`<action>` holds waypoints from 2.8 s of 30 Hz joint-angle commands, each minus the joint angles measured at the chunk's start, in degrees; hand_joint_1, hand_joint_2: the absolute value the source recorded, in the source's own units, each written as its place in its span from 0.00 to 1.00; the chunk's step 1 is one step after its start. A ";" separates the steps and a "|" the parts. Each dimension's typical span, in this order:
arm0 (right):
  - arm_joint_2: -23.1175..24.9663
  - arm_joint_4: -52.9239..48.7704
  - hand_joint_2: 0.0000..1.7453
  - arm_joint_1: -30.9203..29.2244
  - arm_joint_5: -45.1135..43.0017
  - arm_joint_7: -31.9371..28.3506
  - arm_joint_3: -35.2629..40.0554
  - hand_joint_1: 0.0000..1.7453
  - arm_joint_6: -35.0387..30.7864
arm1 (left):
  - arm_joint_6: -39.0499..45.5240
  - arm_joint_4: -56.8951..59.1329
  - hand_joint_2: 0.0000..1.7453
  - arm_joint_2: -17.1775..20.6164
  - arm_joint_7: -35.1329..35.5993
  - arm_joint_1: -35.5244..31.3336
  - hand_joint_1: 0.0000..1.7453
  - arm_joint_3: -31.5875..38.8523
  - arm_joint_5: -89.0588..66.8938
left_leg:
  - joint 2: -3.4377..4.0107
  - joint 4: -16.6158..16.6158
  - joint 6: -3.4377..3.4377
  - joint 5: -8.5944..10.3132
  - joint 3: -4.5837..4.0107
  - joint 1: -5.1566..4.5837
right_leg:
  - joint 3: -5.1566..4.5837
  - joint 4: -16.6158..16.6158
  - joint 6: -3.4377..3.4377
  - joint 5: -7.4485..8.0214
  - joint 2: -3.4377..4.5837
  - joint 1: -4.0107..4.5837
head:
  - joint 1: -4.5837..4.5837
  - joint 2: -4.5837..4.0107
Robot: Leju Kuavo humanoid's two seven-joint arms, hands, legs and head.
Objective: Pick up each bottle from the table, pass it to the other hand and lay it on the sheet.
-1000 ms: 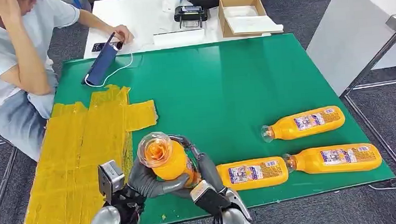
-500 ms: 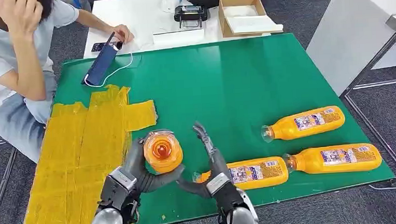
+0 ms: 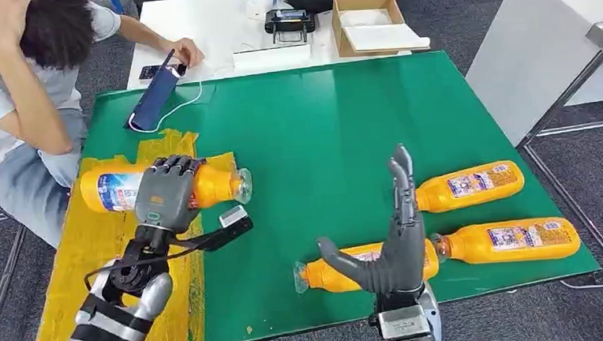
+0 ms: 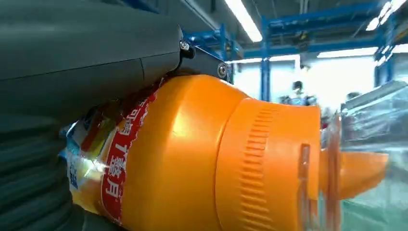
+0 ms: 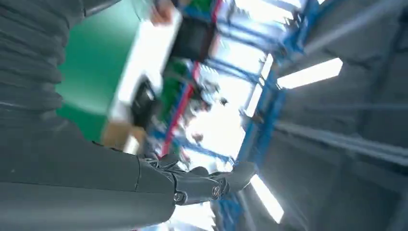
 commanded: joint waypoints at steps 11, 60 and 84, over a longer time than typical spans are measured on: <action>-3.72 -2.53 1.00 -3.66 9.60 3.28 1.21 0.00 -9.20 | -7.26 39.80 1.00 -5.93 7.47 -16.34 1.00 0.59 -1.99 | -0.01 0.00 -0.11 -0.11 0.30 0.06 | 0.35 -0.03 -0.11 -0.09 -0.09 0.07 | -0.02 0.00; -12.31 7.99 1.00 -5.00 28.65 15.53 5.07 0.00 8.28 | 3.58 4.75 1.00 -4.42 -13.25 2.66 0.00 10.37 30.13 | 0.18 -0.01 -0.14 -0.18 0.38 0.06 | 0.45 -0.08 -0.11 -0.13 0.12 0.08 | -0.02 0.00; -14.24 8.04 1.00 1.41 34.96 19.37 1.66 0.00 10.42 | 8.55 -13.55 1.00 -4.59 -19.84 12.35 0.00 13.26 35.08 | -0.01 -0.02 -0.18 -0.29 0.30 0.04 | 0.38 -0.02 -0.04 -0.32 -0.03 0.05 | -0.02 0.00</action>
